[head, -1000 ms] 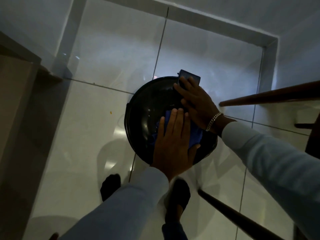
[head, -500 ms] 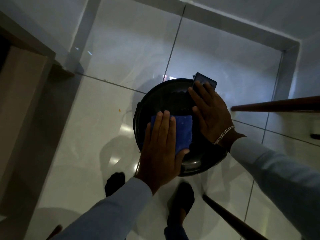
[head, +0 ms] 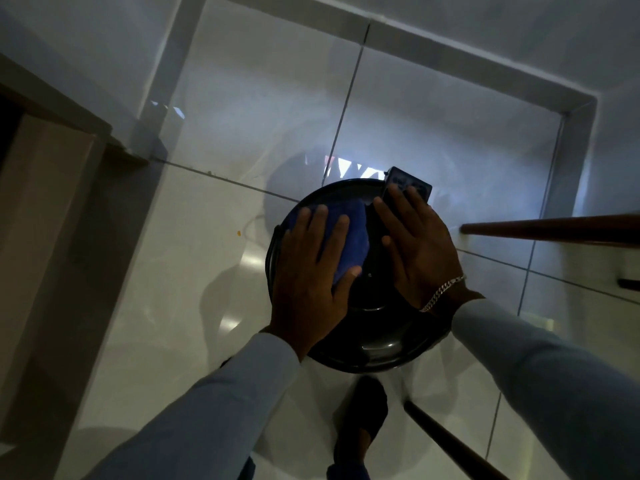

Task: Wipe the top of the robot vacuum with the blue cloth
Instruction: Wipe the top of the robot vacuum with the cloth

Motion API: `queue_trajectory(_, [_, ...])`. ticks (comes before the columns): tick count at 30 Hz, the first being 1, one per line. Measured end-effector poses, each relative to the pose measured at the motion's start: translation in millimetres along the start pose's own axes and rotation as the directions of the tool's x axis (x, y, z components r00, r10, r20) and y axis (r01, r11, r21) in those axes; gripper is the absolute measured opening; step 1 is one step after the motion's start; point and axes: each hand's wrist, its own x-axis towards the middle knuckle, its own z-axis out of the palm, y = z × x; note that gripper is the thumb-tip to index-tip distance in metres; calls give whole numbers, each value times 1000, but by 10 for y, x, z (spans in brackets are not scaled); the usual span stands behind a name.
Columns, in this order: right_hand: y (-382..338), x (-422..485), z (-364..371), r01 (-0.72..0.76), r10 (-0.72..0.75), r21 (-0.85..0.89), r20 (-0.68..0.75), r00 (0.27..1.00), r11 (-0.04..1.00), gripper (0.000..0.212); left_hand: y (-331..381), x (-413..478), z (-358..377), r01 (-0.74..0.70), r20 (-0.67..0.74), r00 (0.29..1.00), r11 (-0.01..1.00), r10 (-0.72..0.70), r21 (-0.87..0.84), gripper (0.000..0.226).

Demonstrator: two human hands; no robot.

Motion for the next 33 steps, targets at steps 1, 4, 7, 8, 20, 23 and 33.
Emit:
queue_trajectory(1, [-2,-4,7,-1,1,-3,-3,1000,1000,53,2,-64,21,-25,13,1000,1000,24,10,62])
queue_trajectory(4, [-14,-14,28,-16,16,-6,-5,1000,1000,53,52,-254,97,-93,55,994,994,91,52,65])
queue_trajectory(7, [-18,-23,51,-22,22,-20,0,1000,1000,54,173,-422,172,-129,76,989,989,124,66,67])
queue_trajectory(8, [-14,-27,48,-24,24,-30,-3,1000,999,54,213,-457,192,-130,78,989,989,125,66,67])
queue_trajectory(20, [-186,0,-197,-95,94,47,36,995,994,51,487,-604,-1,55,92,995,975,-36,-217,53])
queue_trajectory(23, [-460,-298,-329,-298,341,285,-115,933,911,42,447,-481,-190,228,85,973,946,-214,-228,55])
queue_trajectory(33, [-1377,-1012,-250,-738,788,519,179,588,432,49,663,-278,-312,532,267,841,807,-470,-255,48])
